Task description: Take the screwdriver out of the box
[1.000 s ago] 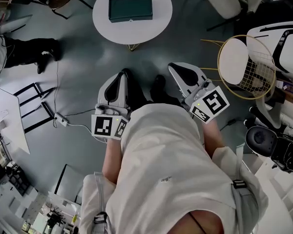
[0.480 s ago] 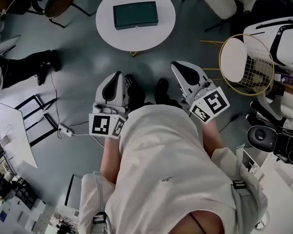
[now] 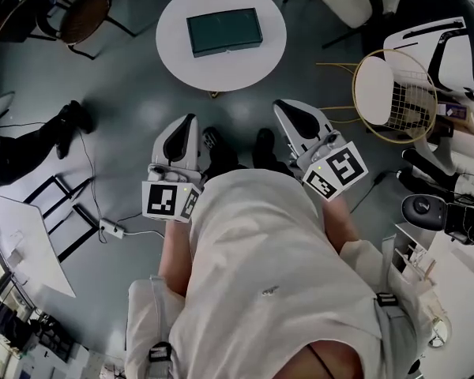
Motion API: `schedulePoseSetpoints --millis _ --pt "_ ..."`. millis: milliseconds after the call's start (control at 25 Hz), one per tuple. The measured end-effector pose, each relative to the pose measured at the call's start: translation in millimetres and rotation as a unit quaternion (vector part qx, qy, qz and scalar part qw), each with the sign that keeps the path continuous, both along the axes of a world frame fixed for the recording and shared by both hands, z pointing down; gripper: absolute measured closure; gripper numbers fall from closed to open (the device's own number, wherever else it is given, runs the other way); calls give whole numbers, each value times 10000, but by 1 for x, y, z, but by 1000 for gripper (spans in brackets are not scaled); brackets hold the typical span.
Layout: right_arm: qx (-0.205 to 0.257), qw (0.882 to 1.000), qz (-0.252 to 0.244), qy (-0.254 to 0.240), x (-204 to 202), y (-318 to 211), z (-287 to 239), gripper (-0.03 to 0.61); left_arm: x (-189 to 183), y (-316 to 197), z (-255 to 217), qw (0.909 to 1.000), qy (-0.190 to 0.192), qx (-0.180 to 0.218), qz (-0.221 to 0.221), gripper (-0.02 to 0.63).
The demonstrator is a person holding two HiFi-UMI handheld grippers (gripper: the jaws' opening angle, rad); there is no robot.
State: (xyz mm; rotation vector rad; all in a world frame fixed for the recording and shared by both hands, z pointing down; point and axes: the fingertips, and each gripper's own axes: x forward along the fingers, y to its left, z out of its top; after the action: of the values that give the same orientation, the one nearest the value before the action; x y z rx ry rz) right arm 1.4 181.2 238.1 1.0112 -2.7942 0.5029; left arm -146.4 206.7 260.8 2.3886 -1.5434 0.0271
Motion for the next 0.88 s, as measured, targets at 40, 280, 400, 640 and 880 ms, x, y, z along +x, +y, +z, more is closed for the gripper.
schedulePoseSetpoints --millis 40,280,400,640,880 --pt "-19 10000 51 26 -5 -2 1 572 -5 -3 1 10000 -15 -5 60 603" --pt "-131 9990 393 135 -28 -10 6 572 -34 -21 8 9992 -46 -78 381 603" --pt "-278 9976 612 176 -31 -6 13 572 -42 -23 13 9984 -78 -144 545 603" --pt "-540 9945 850 279 -27 1 27 572 -50 -31 23 9971 -105 -308 693 603" --pt "-646 9939 844 294 -19 -5 34 572 -35 -36 30 9960 -83 -417 784 603"
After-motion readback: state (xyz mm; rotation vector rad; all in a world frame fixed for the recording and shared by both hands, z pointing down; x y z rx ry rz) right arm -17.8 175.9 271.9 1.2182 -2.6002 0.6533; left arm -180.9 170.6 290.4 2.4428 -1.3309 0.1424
